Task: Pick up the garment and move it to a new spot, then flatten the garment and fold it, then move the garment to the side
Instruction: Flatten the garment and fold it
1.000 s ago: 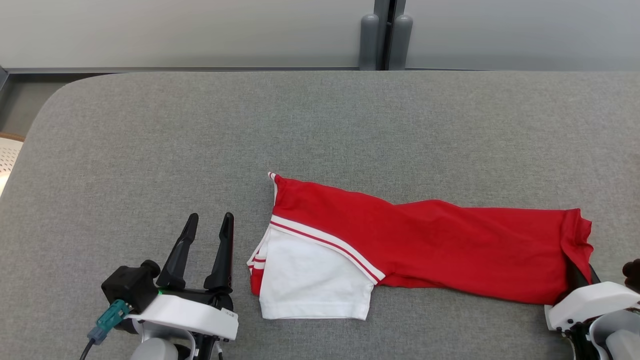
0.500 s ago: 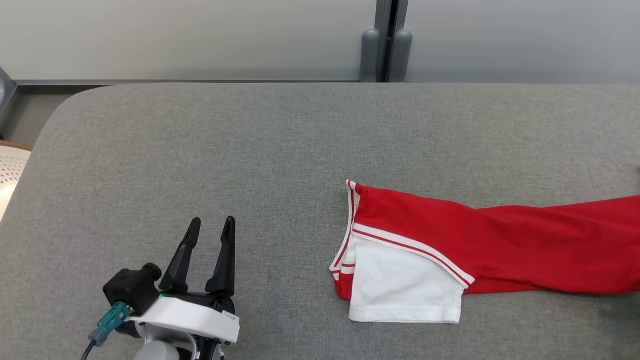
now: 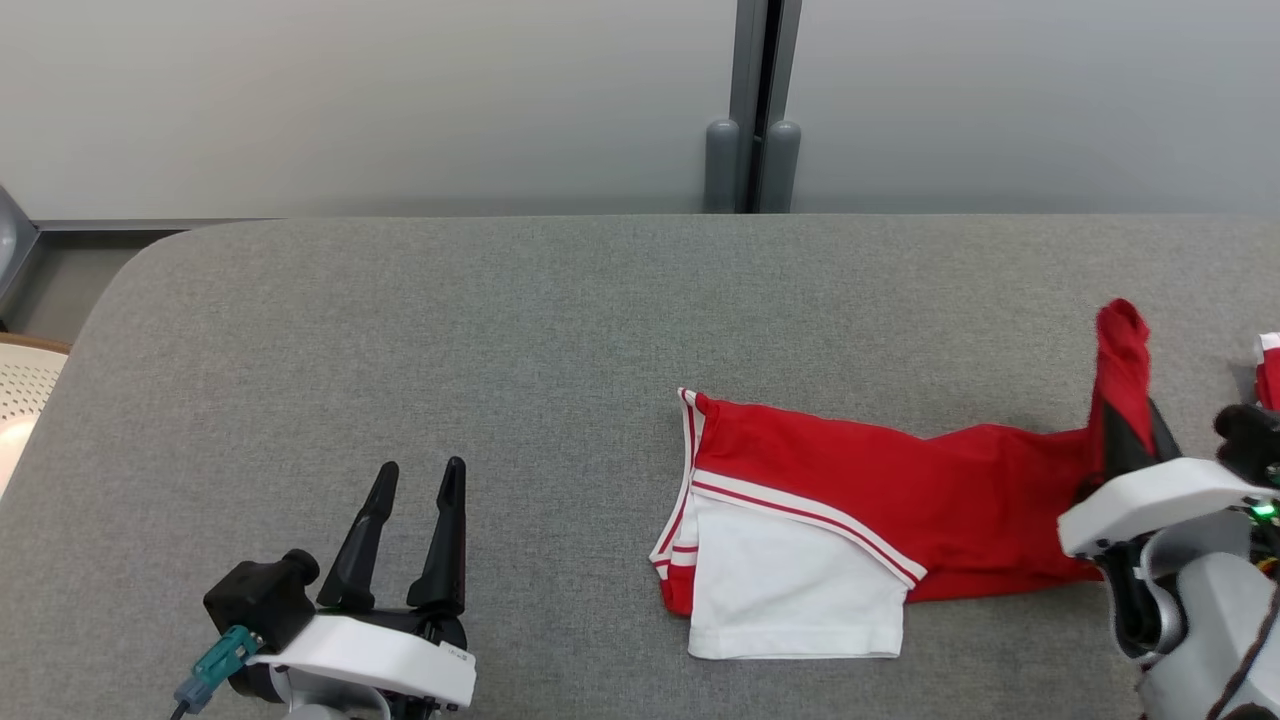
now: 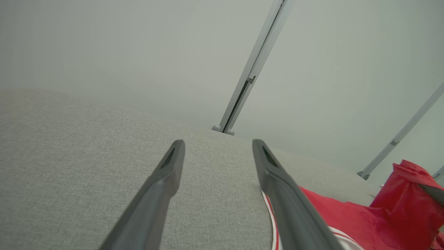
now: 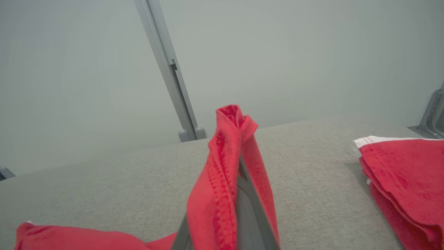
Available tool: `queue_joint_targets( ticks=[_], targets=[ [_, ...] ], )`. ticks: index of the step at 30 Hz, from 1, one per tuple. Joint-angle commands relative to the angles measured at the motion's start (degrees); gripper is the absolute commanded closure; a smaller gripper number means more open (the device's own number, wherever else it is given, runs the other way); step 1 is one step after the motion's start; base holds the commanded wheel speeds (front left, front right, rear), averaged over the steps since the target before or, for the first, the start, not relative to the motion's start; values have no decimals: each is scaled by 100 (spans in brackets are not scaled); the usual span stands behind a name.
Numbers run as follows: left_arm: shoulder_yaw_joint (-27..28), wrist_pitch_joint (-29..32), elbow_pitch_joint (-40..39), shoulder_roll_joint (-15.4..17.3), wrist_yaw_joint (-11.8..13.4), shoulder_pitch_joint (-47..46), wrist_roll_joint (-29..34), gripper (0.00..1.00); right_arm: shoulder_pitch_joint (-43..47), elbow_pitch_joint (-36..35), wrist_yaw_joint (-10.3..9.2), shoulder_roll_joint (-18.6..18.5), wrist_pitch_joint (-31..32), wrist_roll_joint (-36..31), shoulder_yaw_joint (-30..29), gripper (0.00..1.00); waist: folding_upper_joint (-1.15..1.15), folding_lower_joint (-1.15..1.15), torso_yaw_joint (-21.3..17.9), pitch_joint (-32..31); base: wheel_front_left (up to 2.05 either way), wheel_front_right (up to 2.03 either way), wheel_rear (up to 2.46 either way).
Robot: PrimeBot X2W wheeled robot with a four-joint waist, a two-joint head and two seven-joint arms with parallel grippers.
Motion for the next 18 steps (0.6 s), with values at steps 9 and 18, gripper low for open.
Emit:
queue_joint_targets(
  ticks=[9, 18],
  targets=[
    [-109, -6, 13, 23, -33, 71, -115, 0, 326, -1190, 0, 819, 701, 459, 1013, 100, 0, 0, 150, -93, 0, 0, 0],
    [-264, -6, 44, 23, -32, 7, -213, 0, 512, -753, 0, 1002, 633, 679, 1759, 100, 0, 0, 488, -7, 0, 0, 0]
  ],
)
